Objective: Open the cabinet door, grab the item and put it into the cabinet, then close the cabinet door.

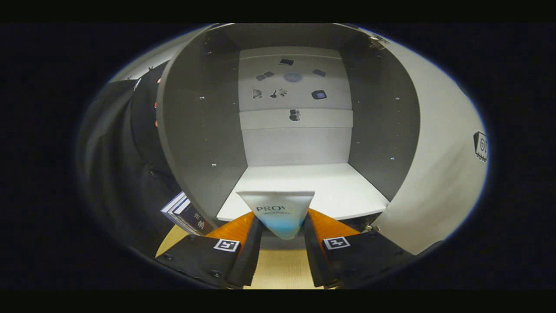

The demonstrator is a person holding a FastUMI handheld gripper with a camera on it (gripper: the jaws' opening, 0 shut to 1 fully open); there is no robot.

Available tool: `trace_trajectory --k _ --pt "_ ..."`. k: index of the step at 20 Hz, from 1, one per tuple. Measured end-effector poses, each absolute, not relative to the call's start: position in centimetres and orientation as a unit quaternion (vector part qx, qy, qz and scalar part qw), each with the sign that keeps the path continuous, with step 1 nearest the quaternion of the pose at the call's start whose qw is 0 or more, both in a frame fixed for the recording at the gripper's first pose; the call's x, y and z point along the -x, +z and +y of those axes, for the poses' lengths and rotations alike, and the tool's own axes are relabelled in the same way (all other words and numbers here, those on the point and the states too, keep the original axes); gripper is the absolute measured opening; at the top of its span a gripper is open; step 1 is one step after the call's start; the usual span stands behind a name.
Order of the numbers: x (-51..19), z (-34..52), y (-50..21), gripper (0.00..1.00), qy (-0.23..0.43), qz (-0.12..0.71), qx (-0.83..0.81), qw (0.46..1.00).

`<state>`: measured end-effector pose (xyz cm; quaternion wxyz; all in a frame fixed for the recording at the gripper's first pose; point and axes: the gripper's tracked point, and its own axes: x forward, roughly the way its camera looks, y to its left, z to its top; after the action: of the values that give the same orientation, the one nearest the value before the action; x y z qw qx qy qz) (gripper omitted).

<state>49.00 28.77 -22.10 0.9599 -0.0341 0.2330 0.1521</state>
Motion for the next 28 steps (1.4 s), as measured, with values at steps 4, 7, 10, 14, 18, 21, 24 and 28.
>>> trace_trajectory --k 4,7,10,14,18,21,24,28 --pt "-53.0 28.0 -23.1 0.56 0.139 0.245 0.042 0.959" --pt "-55.5 27.3 -24.2 0.57 0.126 0.258 0.040 0.957" --pt "-56.8 26.8 -25.3 0.56 0.122 0.269 0.040 0.955" --pt "-57.2 26.9 -25.3 0.57 0.130 0.264 0.036 0.955" --pt "-57.0 26.1 -25.4 0.63 0.119 0.265 0.041 0.956" --pt "-56.4 26.1 -24.8 0.84 0.121 0.257 0.036 0.958" --pt "-55.1 25.6 -23.5 0.98 0.115 0.234 0.038 0.965" --pt "-51.2 25.1 -21.5 0.98 0.119 0.199 0.031 0.972"
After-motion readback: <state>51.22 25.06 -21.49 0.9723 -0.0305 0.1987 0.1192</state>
